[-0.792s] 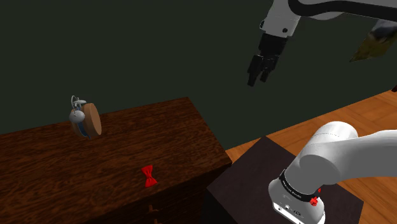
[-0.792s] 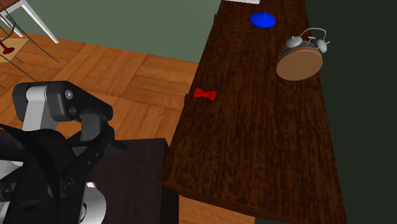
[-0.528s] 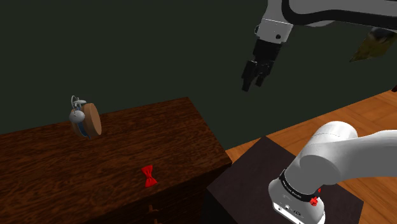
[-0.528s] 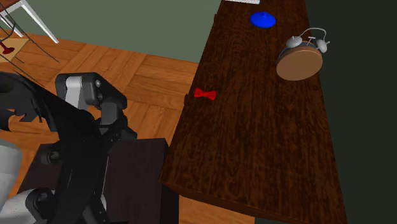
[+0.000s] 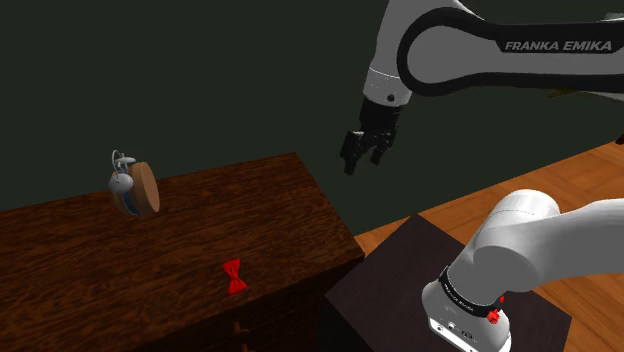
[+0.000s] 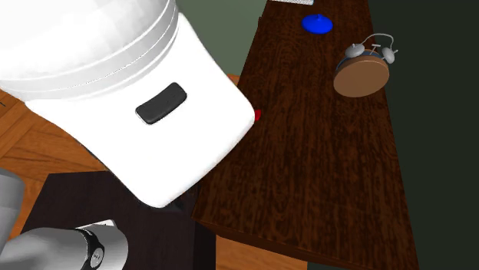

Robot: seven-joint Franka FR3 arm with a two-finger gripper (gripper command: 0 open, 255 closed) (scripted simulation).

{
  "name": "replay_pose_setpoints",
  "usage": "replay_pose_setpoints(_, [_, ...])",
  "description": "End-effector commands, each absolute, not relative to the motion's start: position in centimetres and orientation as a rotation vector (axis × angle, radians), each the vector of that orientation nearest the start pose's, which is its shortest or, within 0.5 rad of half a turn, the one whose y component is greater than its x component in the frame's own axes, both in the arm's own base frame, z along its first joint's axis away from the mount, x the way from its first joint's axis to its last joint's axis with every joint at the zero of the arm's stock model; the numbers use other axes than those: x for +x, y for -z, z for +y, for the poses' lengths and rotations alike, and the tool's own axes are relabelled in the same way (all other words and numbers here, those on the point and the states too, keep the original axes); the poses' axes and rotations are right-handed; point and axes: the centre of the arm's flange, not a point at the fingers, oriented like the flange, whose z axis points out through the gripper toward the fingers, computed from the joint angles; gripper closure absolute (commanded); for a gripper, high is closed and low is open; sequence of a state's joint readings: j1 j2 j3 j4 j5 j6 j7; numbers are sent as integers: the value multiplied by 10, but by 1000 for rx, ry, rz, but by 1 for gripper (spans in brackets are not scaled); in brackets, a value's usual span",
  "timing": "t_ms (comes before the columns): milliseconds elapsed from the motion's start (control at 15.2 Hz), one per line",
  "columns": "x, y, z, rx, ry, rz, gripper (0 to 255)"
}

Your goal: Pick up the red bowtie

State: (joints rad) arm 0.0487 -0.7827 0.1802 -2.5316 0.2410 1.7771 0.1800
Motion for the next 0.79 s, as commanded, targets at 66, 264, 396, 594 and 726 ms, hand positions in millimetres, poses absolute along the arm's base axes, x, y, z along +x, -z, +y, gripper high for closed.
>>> replay_pose_setpoints(66, [317, -493, 133, -3036, 11, 108, 0])
replay_pose_setpoints(264, [325, -469, 165, -3043, 17, 140, 0])
replay_pose_setpoints(396, [330, -454, 186, -3048, 20, 162, 0])
replay_pose_setpoints(594, [339, -430, 218, -3055, 26, 194, 0])
replay_pose_setpoints(726, [346, -414, 238, -3059, 29, 216, 0])
